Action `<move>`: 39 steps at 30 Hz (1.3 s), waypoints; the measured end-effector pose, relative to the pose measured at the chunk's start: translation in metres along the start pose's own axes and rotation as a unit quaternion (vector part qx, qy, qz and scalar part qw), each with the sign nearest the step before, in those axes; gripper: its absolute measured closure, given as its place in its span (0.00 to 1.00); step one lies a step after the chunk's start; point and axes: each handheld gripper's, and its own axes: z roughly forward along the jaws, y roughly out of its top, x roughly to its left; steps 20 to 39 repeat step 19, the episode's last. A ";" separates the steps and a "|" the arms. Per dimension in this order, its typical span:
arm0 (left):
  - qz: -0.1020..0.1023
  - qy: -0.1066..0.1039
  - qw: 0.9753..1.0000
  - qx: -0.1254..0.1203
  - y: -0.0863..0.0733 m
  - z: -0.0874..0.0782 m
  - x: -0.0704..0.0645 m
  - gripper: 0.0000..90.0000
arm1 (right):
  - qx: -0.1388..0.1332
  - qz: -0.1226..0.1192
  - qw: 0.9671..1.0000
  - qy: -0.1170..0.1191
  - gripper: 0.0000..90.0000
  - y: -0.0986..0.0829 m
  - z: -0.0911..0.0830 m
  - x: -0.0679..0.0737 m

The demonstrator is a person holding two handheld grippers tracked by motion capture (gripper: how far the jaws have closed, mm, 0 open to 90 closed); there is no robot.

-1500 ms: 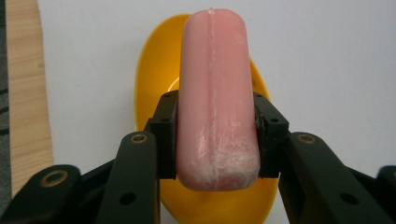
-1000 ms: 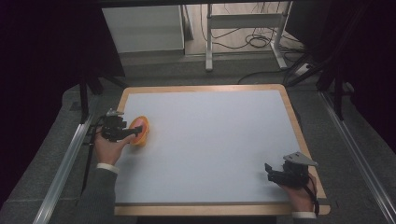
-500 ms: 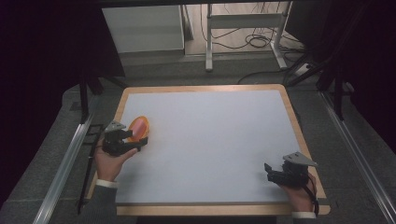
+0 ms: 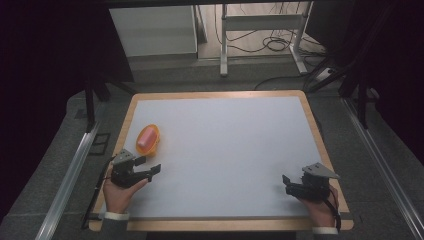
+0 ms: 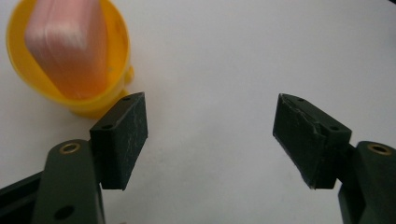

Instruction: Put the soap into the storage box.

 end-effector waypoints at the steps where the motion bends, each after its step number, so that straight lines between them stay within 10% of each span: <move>1: -0.001 0.000 1.000 0.002 -0.002 0.000 0.000 0.30 | 0.000 0.000 1.000 0.000 0.11 0.000 0.000 0.000; 39: 0.002 -0.006 1.000 0.010 -0.007 -0.001 0.001 0.29 | -0.004 -0.004 1.000 0.003 0.11 0.003 0.000 0.003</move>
